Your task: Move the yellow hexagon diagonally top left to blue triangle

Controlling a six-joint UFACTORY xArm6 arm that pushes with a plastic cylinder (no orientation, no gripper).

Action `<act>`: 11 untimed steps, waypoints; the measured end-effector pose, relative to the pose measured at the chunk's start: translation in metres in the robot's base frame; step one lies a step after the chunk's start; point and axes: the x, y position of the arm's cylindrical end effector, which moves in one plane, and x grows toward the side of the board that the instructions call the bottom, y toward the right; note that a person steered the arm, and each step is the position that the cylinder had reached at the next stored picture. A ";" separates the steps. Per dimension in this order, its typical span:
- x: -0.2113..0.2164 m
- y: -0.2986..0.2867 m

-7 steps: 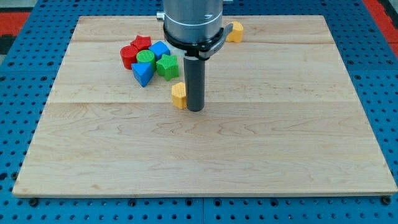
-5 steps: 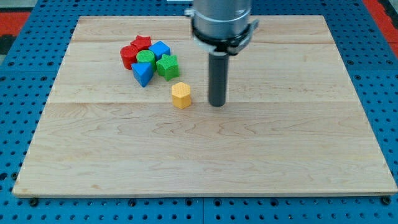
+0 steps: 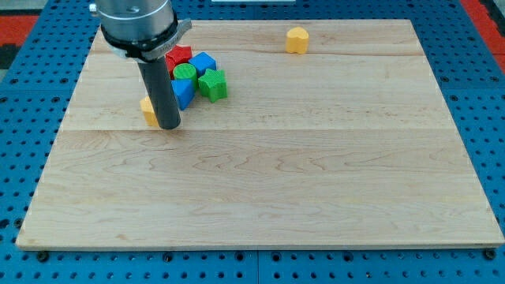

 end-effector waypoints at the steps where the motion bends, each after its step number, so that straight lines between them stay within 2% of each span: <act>1: 0.051 0.010; 3: -0.014 -0.029; 4: -0.005 -0.033; 5: 0.004 -0.064; 6: -0.008 -0.071; 7: -0.007 -0.060; 9: -0.039 -0.050; 11: -0.042 -0.043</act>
